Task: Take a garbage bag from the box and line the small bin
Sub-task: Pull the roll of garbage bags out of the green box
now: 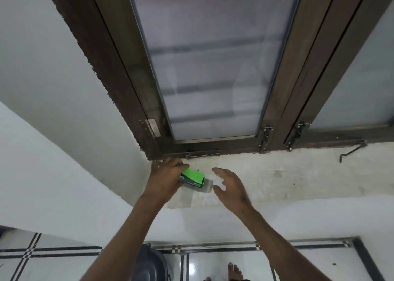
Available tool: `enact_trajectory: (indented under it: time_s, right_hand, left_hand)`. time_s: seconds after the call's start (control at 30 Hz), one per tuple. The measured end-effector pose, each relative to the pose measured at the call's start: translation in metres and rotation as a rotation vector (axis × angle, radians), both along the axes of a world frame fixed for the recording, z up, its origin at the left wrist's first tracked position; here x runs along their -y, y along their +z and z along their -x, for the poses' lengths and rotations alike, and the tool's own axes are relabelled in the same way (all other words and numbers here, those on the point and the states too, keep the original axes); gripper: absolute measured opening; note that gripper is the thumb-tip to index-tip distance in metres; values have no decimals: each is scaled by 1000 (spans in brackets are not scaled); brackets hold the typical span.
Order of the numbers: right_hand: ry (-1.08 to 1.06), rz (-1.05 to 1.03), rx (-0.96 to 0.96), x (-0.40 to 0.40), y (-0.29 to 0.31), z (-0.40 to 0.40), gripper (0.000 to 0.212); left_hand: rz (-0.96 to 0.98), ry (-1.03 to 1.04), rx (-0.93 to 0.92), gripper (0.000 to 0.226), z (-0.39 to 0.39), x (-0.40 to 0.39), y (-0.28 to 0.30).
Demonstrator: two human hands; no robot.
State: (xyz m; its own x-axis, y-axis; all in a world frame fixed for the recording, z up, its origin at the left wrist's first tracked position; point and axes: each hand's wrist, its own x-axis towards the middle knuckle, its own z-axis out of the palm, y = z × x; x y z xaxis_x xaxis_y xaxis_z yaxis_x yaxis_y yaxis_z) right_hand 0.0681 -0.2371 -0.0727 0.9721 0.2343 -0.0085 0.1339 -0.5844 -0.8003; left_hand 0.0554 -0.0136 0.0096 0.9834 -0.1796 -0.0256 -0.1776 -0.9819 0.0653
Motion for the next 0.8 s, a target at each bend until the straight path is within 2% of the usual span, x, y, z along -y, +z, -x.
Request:
enact_trajectory:
  time_s: [0.13, 0.3, 0.4, 0.53, 0.63, 0.8]
  right_hand:
    - [-16, -96, -61, -8, 2, 7, 70]
    - [-38, -60, -10, -14, 9, 5, 67]
    - [-28, -4, 9, -18, 11, 0, 61]
    - [56, 234, 69, -20, 11, -4, 30]
    - [58, 323, 110, -7, 11, -5, 25]
    - [-54, 431, 106, 40, 15, -1, 17]
  left_hand:
    - [-211, -148, 120, 55, -19, 23, 24]
    - [-240, -177, 175, 56, -30, 28, 32]
    - [-201, -159, 145, 57, -26, 18, 29]
    - [-34, -24, 13, 55, -24, -4, 23]
    - [54, 65, -58, 55, -18, -18, 9]
    - [120, 149, -109, 61, -12, -29, -16]
